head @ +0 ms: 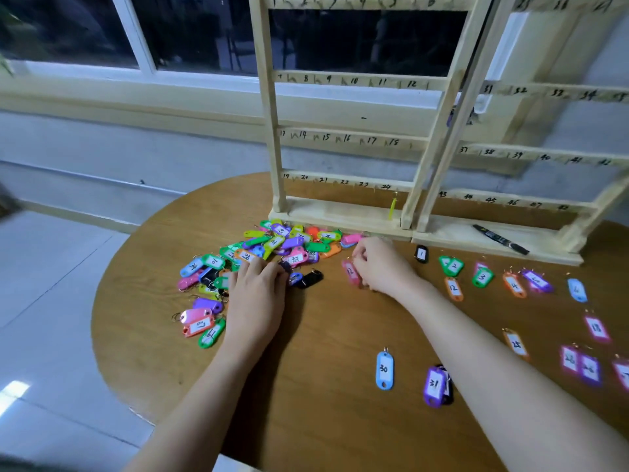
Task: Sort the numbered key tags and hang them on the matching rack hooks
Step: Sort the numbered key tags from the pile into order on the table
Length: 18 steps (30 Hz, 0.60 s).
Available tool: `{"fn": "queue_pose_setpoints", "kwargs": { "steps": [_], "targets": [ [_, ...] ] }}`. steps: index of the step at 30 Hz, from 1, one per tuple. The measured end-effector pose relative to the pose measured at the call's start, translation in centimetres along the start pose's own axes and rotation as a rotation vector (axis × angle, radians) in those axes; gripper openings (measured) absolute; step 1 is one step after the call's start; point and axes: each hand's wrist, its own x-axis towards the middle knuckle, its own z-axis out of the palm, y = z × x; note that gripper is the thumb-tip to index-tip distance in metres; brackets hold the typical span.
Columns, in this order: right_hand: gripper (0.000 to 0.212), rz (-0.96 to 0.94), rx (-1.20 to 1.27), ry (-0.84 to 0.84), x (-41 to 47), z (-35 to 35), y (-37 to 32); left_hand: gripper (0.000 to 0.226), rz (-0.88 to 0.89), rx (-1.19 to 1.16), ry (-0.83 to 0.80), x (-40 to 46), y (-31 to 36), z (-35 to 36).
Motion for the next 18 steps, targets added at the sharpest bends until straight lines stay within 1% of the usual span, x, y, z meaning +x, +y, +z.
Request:
{"fn": "queue_pose_setpoints", "kwargs": {
  "steps": [3,6,8,9,12,14,16,18],
  "targets": [
    [0.023,0.055,0.253,-0.078,-0.8,-0.2,1.0,0.025,0.083,-0.005,0.007,-0.1,0.2,-0.2],
    [0.017,0.059,0.326,-0.067,-1.4,-0.1,1.5,0.033,0.213,0.000,-0.041,0.5,1.1,0.3],
    [0.013,0.022,0.287,-0.101,-1.8,-0.3,1.4,0.033,0.224,0.002,-0.071,1.3,1.7,0.7],
    [0.016,-0.009,0.236,-0.137,-2.1,-0.4,1.2,0.032,0.217,0.003,-0.086,1.6,2.0,0.8],
    [0.036,-0.047,0.113,-0.220,-2.9,-0.7,0.4,0.028,0.226,0.005,-0.077,1.9,2.2,1.2],
    [0.043,-0.051,0.066,-0.244,-3.3,-0.7,-0.1,0.028,0.238,0.004,-0.035,1.8,2.1,1.2],
    [0.044,-0.056,0.020,-0.263,-3.5,-0.7,-0.4,0.026,0.236,0.000,0.002,1.8,2.1,1.1],
    [0.037,-0.060,-0.010,-0.280,-3.6,-0.6,-0.6,0.023,0.233,-0.028,0.010,1.8,2.2,0.9]
  ]
}}
